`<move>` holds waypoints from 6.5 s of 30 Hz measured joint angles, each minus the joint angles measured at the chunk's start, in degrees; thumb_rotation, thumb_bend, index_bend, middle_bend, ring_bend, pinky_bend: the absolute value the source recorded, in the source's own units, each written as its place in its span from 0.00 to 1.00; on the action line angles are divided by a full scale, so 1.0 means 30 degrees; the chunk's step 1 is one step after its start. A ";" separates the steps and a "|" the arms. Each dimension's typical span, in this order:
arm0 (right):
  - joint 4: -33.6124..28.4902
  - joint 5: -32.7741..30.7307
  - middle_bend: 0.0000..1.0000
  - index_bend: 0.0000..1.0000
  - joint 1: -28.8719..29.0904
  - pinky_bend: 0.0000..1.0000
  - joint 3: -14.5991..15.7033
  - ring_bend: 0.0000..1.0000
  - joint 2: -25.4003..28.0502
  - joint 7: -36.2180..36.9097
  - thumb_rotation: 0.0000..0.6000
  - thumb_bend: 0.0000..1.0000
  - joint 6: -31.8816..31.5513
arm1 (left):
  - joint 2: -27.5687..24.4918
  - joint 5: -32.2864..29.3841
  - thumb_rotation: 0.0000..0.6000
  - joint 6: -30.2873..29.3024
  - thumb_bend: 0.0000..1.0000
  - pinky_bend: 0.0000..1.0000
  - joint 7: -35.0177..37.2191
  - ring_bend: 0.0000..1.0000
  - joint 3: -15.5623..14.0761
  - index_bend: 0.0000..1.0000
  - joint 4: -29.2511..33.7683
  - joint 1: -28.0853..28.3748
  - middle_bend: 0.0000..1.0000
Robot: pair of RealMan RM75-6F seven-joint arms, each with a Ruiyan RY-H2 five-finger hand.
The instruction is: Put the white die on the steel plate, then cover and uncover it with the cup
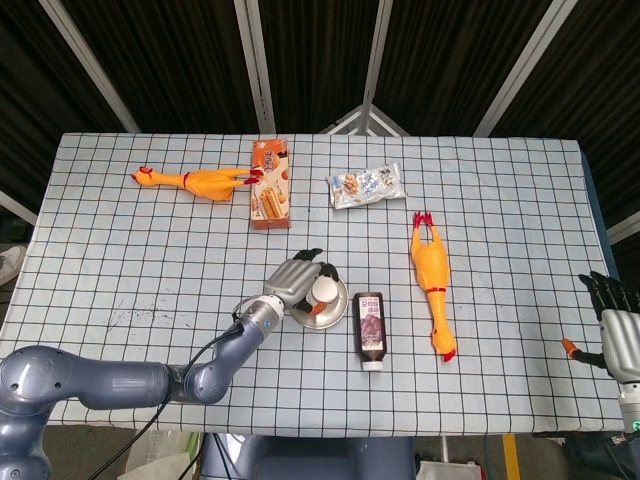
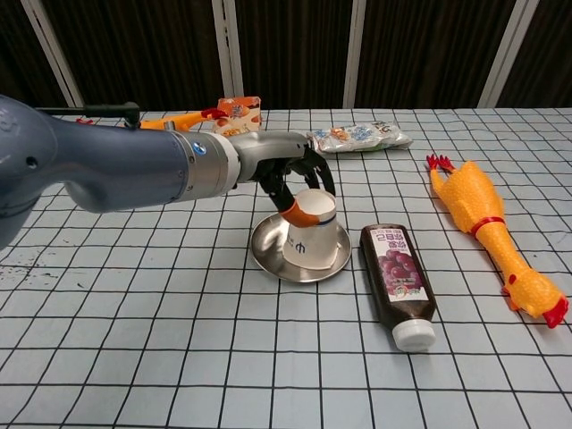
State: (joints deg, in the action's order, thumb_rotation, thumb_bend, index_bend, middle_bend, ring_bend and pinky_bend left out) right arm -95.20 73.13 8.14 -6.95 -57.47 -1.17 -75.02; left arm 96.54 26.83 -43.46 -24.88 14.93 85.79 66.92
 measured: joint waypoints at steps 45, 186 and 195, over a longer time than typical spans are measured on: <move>-0.0353 0.0010 0.09 0.12 -0.0147 0.00 0.0162 0.07 0.0131 -0.0281 1.00 0.21 -0.0082 | -0.0200 -0.1123 1.00 -0.1860 0.57 0.00 -0.0093 0.02 -0.0363 0.40 0.0125 0.0233 0.35; -0.0592 -0.0462 0.09 0.12 -0.0052 0.00 0.0349 0.07 0.0028 -0.1056 1.00 0.21 0.0423 | -0.3819 0.4571 1.00 0.2469 0.34 0.00 0.7905 0.00 -0.0614 0.16 -0.3586 -0.5232 0.07; -0.0671 -0.0406 0.09 0.12 -0.0096 0.00 0.0402 0.07 0.0044 -0.1078 1.00 0.21 0.0366 | -0.4788 0.4647 1.00 0.3113 0.24 0.00 0.7453 0.00 -0.1031 0.01 -0.2798 -0.4998 0.00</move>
State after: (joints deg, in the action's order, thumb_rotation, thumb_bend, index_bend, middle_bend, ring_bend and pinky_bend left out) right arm -97.22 71.91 7.85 -5.74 -57.33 -4.40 -73.92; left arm 82.17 40.77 -34.12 -2.52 11.83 77.39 51.93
